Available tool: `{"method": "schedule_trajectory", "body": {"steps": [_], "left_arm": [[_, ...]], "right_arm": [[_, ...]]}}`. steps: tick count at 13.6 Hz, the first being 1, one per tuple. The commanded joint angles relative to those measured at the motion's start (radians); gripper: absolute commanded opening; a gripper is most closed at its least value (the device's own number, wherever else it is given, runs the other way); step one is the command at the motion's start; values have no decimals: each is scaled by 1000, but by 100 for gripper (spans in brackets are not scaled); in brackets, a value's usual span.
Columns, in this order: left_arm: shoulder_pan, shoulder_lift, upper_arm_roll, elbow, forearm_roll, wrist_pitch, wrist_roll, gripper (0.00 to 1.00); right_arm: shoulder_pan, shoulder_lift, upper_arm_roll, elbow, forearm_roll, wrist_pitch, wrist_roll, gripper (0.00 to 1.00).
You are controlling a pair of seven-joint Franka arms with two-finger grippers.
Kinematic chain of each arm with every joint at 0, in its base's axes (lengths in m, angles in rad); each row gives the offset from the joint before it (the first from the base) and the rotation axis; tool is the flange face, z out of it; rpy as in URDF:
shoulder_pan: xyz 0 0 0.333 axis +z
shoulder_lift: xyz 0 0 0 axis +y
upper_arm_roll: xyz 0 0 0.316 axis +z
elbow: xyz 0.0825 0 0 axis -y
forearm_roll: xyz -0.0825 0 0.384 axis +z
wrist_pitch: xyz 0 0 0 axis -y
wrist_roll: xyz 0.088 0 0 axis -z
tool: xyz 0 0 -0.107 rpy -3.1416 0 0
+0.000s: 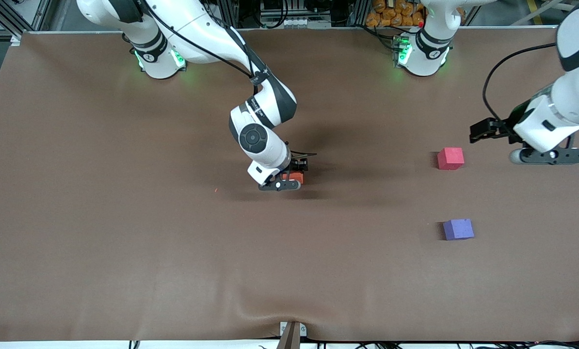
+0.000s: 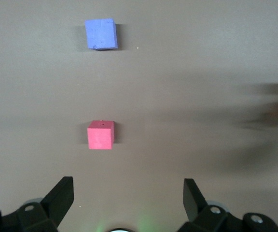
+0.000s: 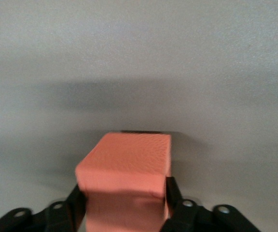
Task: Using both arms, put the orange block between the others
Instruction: 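Carry the orange cube toward the table middle while the left gripper approaches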
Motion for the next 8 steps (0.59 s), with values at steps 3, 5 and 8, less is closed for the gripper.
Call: {"method": "schedule_trajectory", "body": {"steps": [3, 5, 8], "left_arm": [[-17, 23, -41, 3, -13, 4, -84, 100], [-40, 55, -43, 6, -7, 9, -84, 100], [-150, 142, -44, 69, -7, 20, -153, 100]], "right_arm": [[-8, -20, -17, 27, 20, -20, 1, 100], [-57, -101, -19, 27, 16, -132, 3, 100], [-146, -267, -13, 30, -72, -362, 1, 100]]}}
